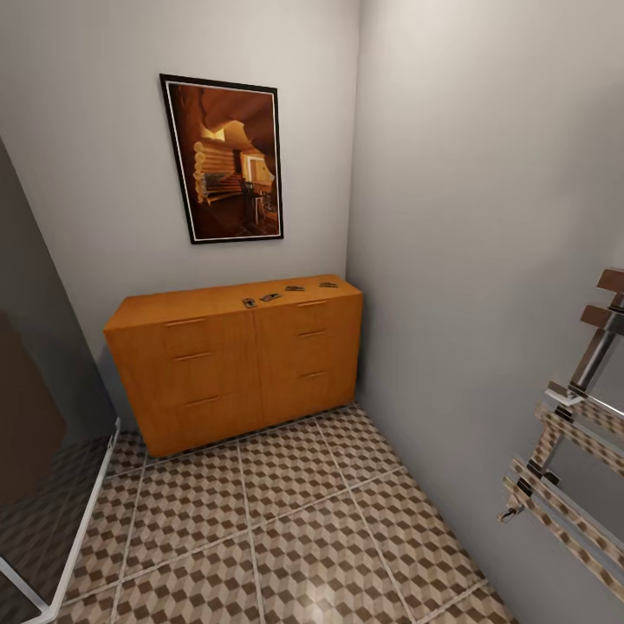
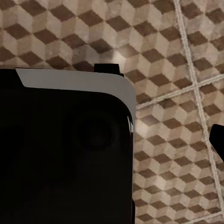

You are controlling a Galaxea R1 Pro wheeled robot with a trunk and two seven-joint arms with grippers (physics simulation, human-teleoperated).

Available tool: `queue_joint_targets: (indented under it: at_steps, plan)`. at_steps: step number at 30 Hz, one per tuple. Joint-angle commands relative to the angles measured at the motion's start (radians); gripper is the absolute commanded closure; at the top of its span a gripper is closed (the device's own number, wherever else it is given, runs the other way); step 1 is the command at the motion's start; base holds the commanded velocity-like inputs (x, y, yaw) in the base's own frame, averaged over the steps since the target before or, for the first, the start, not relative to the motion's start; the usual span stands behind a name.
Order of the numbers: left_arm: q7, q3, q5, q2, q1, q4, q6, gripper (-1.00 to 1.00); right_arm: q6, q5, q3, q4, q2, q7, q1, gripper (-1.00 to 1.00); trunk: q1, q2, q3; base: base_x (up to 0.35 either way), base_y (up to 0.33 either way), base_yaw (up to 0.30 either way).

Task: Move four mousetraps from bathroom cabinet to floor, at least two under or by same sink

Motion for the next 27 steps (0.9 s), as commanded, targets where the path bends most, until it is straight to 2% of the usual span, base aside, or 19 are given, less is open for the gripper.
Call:
queue_joint_targets:
  at_steps: [1, 13, 27]
  plan:
    - [0.0, 0.0, -0.001, 0.0, 0.0, 0.0, -0.002, -1.0, -0.003, 0.0, 0.0, 0.001, 0.0, -0.001, -0.001, -1.0, 0.0, 0.0, -0.001, 0.0, 0.0, 0.0]
    - [-0.001, 0.0, -0.001, 0.001, 0.0, 0.0, -0.002, -1.0, -0.003, 0.001, 0.001, 0.001, 0.0, -0.001, -0.001, -1.0, 0.0, 0.0, -0.001, 0.025, 0.0, 0.0]
    - [-0.002, 0.0, -0.002, 0.002, 0.0, 0.0, -0.001, -1.0, -0.003, 0.001, 0.001, 0.001, 0.0, -0.001, -0.001, -1.0, 0.0, 0.0, -0.001, 0.277, 0.0, 0.0]
